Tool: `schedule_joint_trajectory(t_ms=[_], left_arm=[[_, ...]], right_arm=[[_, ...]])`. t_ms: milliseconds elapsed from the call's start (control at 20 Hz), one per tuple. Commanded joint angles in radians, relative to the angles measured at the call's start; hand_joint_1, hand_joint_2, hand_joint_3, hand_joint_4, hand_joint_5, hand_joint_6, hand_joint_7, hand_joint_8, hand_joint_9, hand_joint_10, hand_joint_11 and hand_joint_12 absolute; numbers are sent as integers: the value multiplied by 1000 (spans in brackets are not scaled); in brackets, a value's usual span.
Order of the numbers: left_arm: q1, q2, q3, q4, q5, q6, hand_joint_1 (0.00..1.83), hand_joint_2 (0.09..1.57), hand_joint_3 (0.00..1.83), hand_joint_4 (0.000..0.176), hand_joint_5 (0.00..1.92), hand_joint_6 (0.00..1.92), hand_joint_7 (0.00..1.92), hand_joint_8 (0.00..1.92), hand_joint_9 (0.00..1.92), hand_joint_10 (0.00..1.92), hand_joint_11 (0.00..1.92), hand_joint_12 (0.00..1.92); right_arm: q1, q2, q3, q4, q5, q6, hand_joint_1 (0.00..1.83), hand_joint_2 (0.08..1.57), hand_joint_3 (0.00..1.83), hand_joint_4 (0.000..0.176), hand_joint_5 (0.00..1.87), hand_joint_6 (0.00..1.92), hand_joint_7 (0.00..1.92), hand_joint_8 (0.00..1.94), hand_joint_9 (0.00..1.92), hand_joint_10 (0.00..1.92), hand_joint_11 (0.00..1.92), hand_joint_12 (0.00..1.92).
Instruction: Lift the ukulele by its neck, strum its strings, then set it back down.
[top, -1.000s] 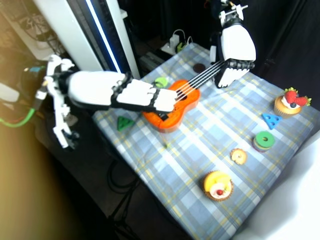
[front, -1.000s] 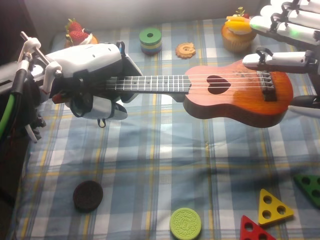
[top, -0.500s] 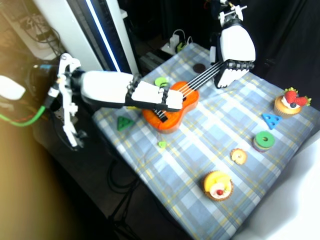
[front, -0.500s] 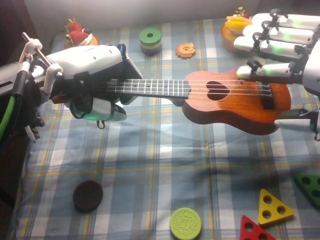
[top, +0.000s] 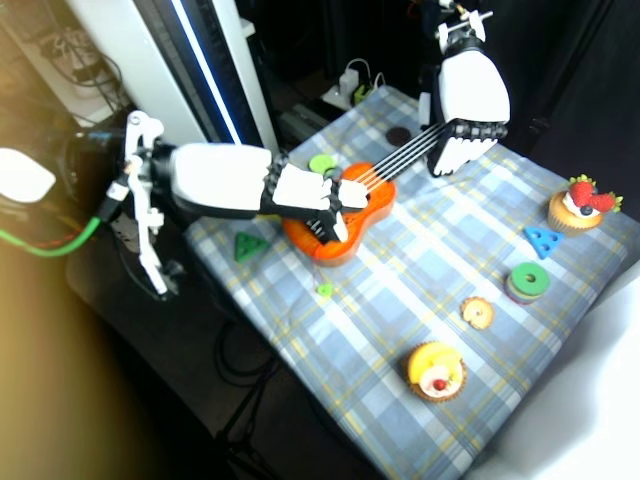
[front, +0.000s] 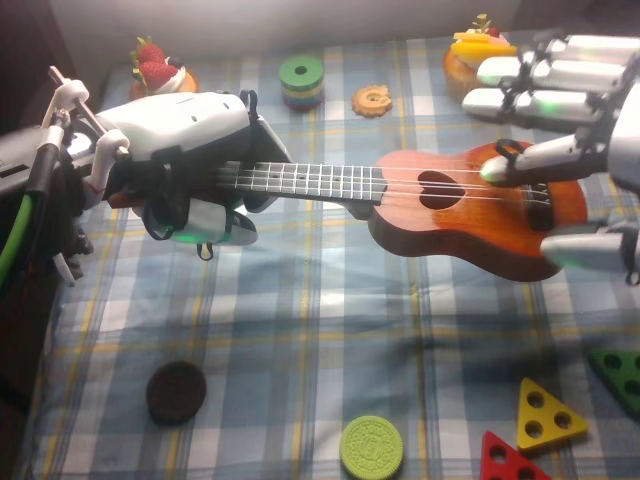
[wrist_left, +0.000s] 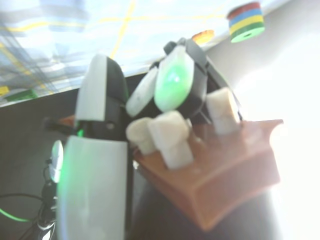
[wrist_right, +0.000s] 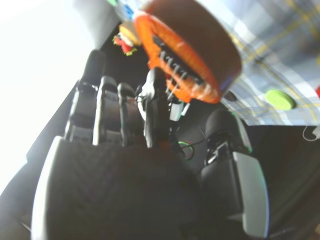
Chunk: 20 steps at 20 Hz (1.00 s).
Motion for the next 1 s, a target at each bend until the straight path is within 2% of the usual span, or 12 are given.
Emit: schedule_joint_trajectory(t_ms=[0, 50, 100, 150, 200, 350, 400, 500, 600, 700, 850, 950], left_arm=[[-9, 1, 4, -23, -133, -16, 1502, 1190, 0, 0, 985, 1921, 1284, 1921, 1453, 1921, 1529, 1921], [-8, 1, 6, -28, -133, -17, 1486, 1196, 0, 0, 1002, 1921, 1297, 1921, 1460, 1921, 1523, 1921], [-6, 1, 8, -33, -133, -17, 1511, 1190, 0, 0, 1009, 1921, 1313, 1921, 1471, 1921, 1521, 1921], [-5, 1, 10, -38, -133, -17, 1515, 1190, 0, 0, 1003, 1921, 1320, 1921, 1473, 1921, 1513, 1921], [-3, 1, 12, -42, -134, -17, 1530, 1184, 0, 0, 1002, 1921, 1323, 1921, 1474, 1921, 1509, 1921], [2, -1, 14, -46, -131, -17, 1504, 1197, 0, 0, 973, 1921, 1315, 1921, 1453, 1921, 1500, 1921], [5, -4, 15, -47, -130, -17, 1522, 1188, 0, 0, 967, 1921, 1304, 1921, 1459, 1921, 1525, 1921], [12, -10, 17, -47, -121, -17, 1519, 1187, 0, 0, 960, 1921, 1280, 1921, 1461, 1921, 1548, 1921], [19, -18, 24, -50, -110, -17, 1508, 1194, 0, 0, 934, 1921, 1290, 1921, 1457, 1921, 1522, 1921], [25, -27, 30, -52, -97, -18, 1423, 1207, 1, 0, 851, 1921, 1230, 1921, 1387, 1921, 1437, 1921], [39, -39, 36, -57, -89, -18, 1361, 1195, 0, 0, 758, 1921, 1035, 1921, 1234, 1921, 1314, 1921], [45, -46, 40, -64, -86, -18, 1117, 1286, 67, 0, 569, 1582, 746, 1714, 1005, 1921, 1082, 1921]], right_arm=[[16, 16, -6, 13, 124, 11, 669, 1339, 0, 155, 670, 1253, 386, 32, 191, 59, 0, 873], [16, 29, -14, 13, 141, 11, 442, 1304, 0, 33, 607, 1175, 434, 24, 241, 65, 0, 1026], [16, 42, -21, 17, 160, 11, 325, 1312, 0, 0, 557, 961, 449, 13, 285, 61, 0, 1095], [16, 53, -26, 22, 179, 11, 448, 1317, 0, 0, 589, 808, 475, 9, 313, 50, 0, 1101], [16, 62, -31, 26, 211, 11, 699, 1336, 1, 128, 574, 1429, 488, 6, 314, 39, 0, 1118], [16, 64, -39, 82, 250, -26, 754, 1332, 2, 169, 585, 1562, 494, 2, 293, 14, 0, 945], [16, 66, -45, 111, 252, -64, 389, 1302, 0, 4, 586, 1226, 494, 1, 294, 12, 0, 921], [16, 81, -54, 150, 264, -116, 247, 1385, 11, 0, 369, 594, 281, 2, 188, 3, 0, 840], [16, 99, -62, 196, 287, -162, 400, 1460, 4, 0, 289, 297, 215, 0, 171, 5, 0, 894], [16, 121, -69, 238, 317, -197, 310, 1440, 0, 0, 324, 178, 215, 6, 156, 5, 0, 655], [16, 139, -70, 264, 353, -202, 280, 1368, 0, 0, 377, 80, 289, 11, 262, 45, 0, 1071], [16, 146, -74, 274, 370, -213, 318, 1381, 0, 0, 397, 57, 312, 7, 255, 54, 0, 1206]])
